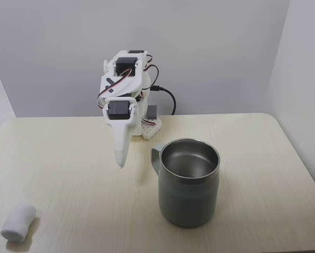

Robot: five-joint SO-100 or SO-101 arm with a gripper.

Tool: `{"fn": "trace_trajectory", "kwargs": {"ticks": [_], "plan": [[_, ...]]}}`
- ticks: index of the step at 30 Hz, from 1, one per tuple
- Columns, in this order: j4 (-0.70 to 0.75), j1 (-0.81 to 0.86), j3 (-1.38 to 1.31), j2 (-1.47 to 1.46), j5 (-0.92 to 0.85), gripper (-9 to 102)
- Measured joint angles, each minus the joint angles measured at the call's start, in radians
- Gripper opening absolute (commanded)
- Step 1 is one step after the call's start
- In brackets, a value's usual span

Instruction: Grasp a dressing and put it in the cup.

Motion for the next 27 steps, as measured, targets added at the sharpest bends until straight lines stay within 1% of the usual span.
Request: {"fn": "trace_trajectory", "kwargs": {"ticks": [27], "plan": [[0.000,-0.011,0.000,0.000,-0.020,0]]}}
